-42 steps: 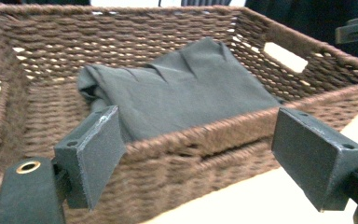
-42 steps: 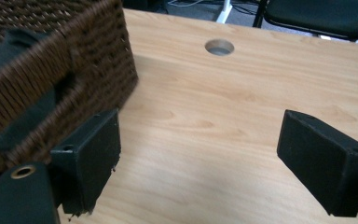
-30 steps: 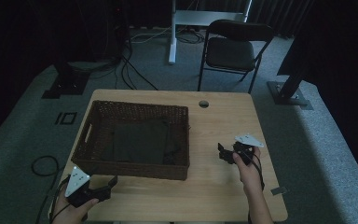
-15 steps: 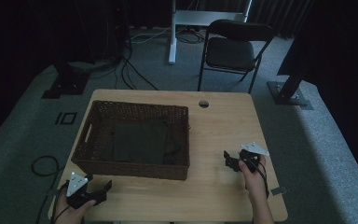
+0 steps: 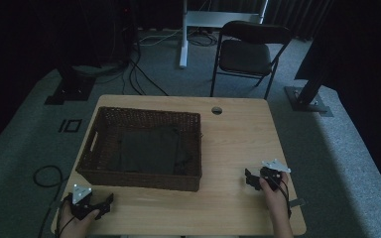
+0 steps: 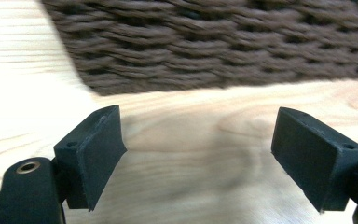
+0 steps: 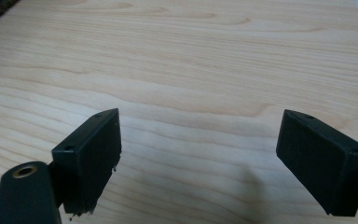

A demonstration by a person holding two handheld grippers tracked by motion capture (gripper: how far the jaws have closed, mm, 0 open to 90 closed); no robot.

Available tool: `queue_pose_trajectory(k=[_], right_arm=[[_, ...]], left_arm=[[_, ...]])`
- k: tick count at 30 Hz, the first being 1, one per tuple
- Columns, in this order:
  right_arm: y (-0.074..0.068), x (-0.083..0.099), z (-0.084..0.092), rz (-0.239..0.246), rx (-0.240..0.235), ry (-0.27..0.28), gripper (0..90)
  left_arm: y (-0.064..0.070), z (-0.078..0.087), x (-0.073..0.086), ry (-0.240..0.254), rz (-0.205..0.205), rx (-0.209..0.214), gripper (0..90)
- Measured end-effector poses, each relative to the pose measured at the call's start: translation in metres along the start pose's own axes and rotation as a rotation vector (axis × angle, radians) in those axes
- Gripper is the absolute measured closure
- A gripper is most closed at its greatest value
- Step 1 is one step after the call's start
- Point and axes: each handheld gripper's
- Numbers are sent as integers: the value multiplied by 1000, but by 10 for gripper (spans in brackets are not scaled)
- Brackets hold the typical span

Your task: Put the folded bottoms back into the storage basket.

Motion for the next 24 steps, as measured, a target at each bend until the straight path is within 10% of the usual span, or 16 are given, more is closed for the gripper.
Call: queue_pose_trajectory(k=[16,24], right_arm=[[9,10,9,38,53,-31,133],[9,21,6,14,-8,-73,129]], left_arm=[[-5,-8,0,1,-41,-99,159],[-5,-8,1,3,-45,-99,152]])
Point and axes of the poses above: each handheld gripper's, and its own axes: z roughly backward along the jaws, x roughly out of its underside, y roughly to its right, and after that the axes turned 11 degrees about z, right-handed
